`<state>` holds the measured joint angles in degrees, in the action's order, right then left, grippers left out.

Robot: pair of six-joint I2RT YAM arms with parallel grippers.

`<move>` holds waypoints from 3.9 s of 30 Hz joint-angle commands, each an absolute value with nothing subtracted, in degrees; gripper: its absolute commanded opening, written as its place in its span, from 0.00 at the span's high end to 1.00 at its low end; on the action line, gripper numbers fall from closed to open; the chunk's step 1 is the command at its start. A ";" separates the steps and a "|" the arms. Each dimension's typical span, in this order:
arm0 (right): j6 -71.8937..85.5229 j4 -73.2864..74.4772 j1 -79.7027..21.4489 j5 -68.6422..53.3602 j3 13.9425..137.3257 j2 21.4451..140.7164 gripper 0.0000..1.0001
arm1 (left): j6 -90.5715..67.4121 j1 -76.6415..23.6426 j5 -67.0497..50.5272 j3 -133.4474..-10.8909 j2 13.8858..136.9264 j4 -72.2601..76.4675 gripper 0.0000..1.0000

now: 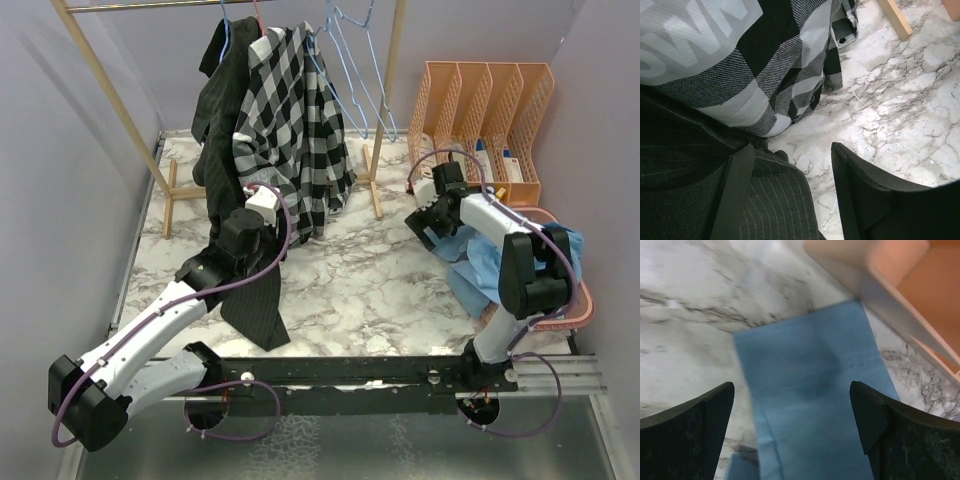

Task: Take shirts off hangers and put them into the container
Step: Place the shirt in the bin.

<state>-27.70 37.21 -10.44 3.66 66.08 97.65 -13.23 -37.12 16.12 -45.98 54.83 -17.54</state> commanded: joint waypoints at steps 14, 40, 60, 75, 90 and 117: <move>-28.91 33.93 -3.70 -1.64 62.96 103.58 0.13 | -12.60 -36.56 17.20 -45.33 53.40 -16.60 0.34; -21.42 51.61 15.28 -11.68 95.86 73.63 0.99 | -13.03 -36.30 16.59 -44.98 54.25 -16.86 0.35; -38.42 53.50 19.86 -7.17 47.93 53.76 0.99 | -13.36 -35.87 14.25 -45.24 53.48 -16.75 0.35; -38.26 43.28 24.13 -8.23 40.66 71.13 0.99 | -13.96 -35.53 11.87 -45.05 54.18 -16.70 0.35; -50.08 52.31 42.71 -28.64 55.33 82.45 0.64 | -14.31 -35.51 10.31 -44.87 55.06 -16.25 0.35; -41.40 76.28 19.51 -22.94 83.75 62.68 0.29 | -14.60 -35.51 9.95 -44.49 55.73 -15.48 0.35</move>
<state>-47.29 76.20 21.21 -30.00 86.72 62.02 -13.82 -35.83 11.31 -45.17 55.64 -17.15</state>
